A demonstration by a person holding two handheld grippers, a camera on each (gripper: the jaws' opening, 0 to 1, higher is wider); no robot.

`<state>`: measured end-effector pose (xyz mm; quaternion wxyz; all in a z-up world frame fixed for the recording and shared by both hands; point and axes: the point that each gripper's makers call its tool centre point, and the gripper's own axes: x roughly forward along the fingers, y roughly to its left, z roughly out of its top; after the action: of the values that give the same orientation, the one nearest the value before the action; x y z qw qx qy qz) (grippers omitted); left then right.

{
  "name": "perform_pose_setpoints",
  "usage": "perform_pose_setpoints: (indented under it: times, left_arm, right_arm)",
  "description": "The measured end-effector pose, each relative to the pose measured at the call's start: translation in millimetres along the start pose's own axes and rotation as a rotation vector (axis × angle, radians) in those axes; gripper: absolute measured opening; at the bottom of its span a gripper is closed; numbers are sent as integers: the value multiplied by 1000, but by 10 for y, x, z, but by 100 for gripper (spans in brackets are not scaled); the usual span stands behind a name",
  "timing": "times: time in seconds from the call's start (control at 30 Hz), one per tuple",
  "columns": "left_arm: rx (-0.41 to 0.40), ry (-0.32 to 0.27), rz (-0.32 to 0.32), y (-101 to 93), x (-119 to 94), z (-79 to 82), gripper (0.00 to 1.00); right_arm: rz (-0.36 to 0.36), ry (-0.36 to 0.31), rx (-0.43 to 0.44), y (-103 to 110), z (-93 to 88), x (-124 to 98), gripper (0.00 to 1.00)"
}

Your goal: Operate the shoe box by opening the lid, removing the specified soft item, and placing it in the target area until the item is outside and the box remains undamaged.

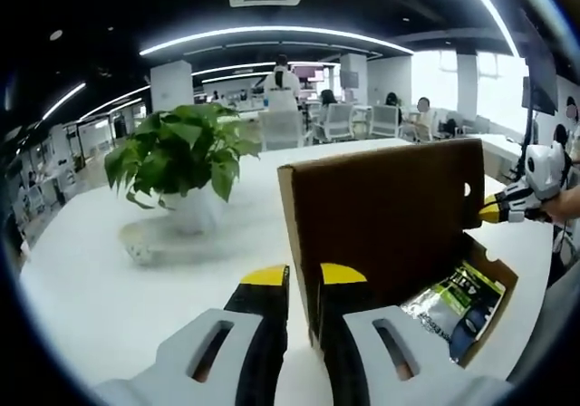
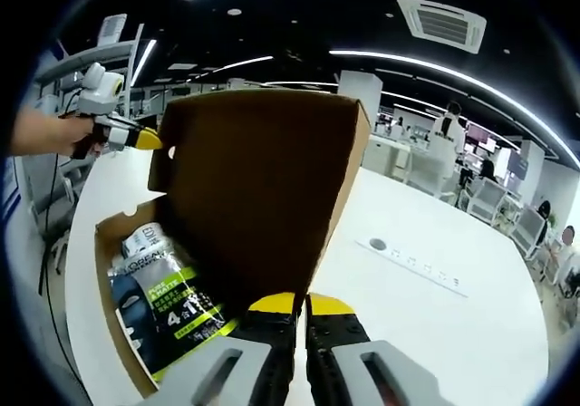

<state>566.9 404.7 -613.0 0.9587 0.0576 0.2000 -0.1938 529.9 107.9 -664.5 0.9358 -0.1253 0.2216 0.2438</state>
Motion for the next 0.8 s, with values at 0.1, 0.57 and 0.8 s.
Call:
perform_pose_setpoints:
  times: [0.1,0.57,0.8]
  left_arm:
    - [4,26,3,-2,-3,-125,10]
    - [-30,140,1,-17,47,-602,8]
    - [-35,141,3,-31,81,-613,5]
  right_arm:
    - [2,2,-2,0,1,-4,0]
    - [-2,4,1,-11,13,17,0]
    - [-3,6,10,-17,15,20,0]
